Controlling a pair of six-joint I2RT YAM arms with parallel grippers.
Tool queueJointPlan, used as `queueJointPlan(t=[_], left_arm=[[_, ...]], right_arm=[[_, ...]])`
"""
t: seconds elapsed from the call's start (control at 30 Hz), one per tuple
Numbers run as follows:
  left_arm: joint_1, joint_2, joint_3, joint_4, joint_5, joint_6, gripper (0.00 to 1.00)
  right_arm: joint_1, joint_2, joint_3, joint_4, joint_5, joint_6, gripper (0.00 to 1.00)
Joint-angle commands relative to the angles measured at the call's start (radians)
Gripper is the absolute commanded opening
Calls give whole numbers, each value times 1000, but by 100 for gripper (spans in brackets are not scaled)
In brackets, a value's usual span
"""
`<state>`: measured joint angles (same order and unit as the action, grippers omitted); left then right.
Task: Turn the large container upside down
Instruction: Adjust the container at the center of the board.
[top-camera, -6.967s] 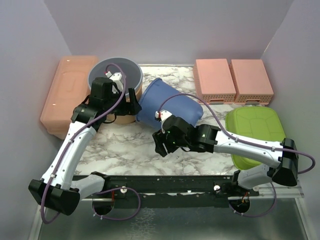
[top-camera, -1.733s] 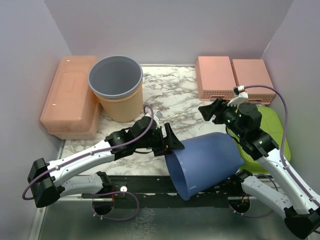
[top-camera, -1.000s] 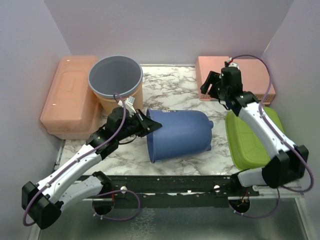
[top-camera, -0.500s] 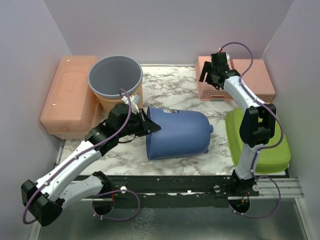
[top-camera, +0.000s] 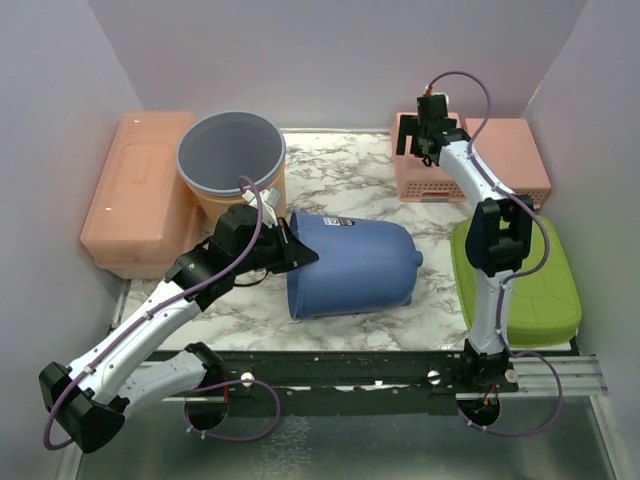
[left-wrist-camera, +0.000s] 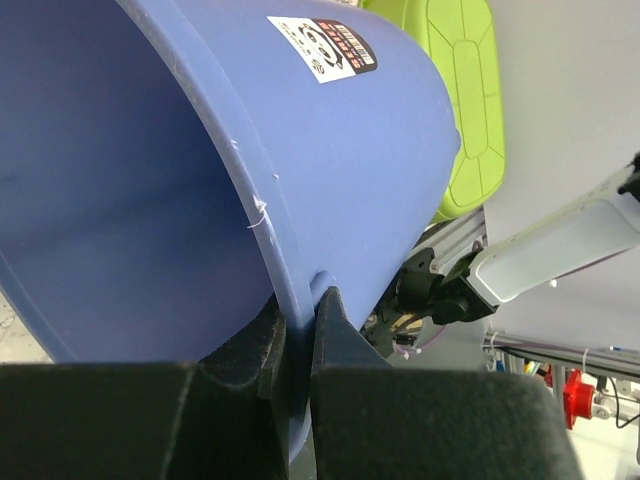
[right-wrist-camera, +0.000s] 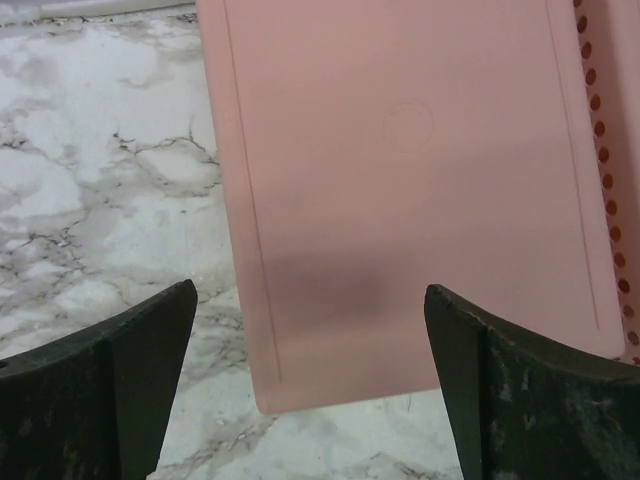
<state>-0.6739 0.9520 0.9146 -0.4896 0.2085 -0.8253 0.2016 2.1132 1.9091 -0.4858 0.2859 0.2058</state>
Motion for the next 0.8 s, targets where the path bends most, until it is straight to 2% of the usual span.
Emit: queueJointPlan(t=[0.0,0.13,0.23,0.33,0.57,0.77], left_arm=[[16,30,-28,-244,-169,120,0],[16,22,-36,-244,-175,115,0],[16,16,-42,-243,-174,114,0],[16,16,-45,-242,-179,115,0],[16,26,-41,-244,-177,129,0],[16,37,-35,-242,-181,144,0]], right_arm=[[-2,92,71,-15,29,-92,100],[1,138,93,-11,60,-113,96],[15,134,66,-17,102,-113,83],[38,77,-55,23,120,-106,72],[43,-32,-283,-7,147,22,72],[43,-92,-371,30,97,49,72]])
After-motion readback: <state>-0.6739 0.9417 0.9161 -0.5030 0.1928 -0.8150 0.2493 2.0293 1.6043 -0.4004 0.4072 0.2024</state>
